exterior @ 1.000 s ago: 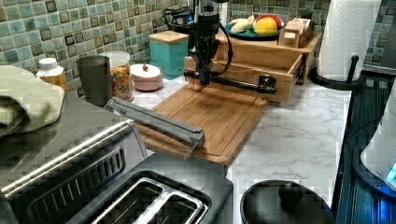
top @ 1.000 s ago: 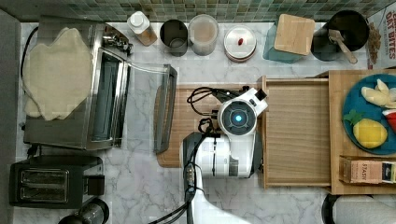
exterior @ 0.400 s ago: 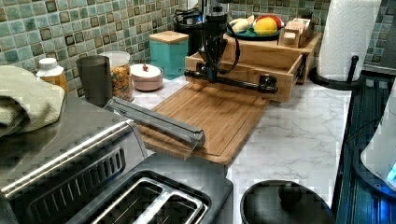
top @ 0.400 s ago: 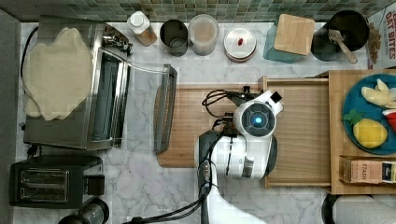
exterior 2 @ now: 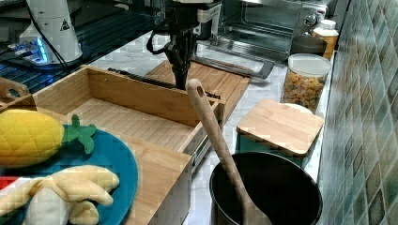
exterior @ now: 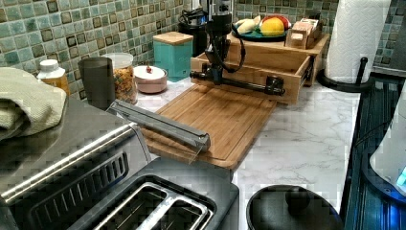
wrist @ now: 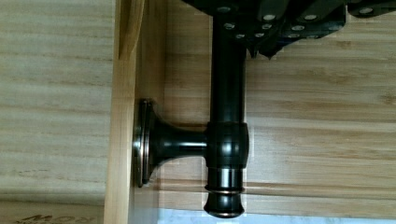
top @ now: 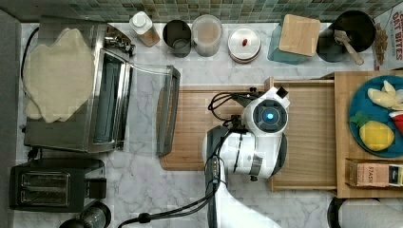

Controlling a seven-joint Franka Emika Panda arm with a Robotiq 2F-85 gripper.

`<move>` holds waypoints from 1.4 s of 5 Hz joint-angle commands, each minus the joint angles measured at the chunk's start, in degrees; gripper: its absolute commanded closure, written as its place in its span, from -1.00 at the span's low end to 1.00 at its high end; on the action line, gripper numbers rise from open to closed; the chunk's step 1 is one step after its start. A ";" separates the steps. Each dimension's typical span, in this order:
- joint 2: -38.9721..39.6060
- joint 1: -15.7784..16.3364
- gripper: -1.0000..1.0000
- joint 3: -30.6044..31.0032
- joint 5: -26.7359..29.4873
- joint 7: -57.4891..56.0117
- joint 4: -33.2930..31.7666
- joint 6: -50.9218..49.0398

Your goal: Close the drawer.

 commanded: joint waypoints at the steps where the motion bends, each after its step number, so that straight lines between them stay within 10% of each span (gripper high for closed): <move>1: 7.83 -10.62 1.00 -8.74 -0.84 -8.90 15.09 -1.63; 4: 13.18 -17.01 1.00 -12.71 2.17 -12.91 23.37 -0.51; 7: 10.84 -12.75 1.00 -20.09 -5.96 2.77 20.61 1.30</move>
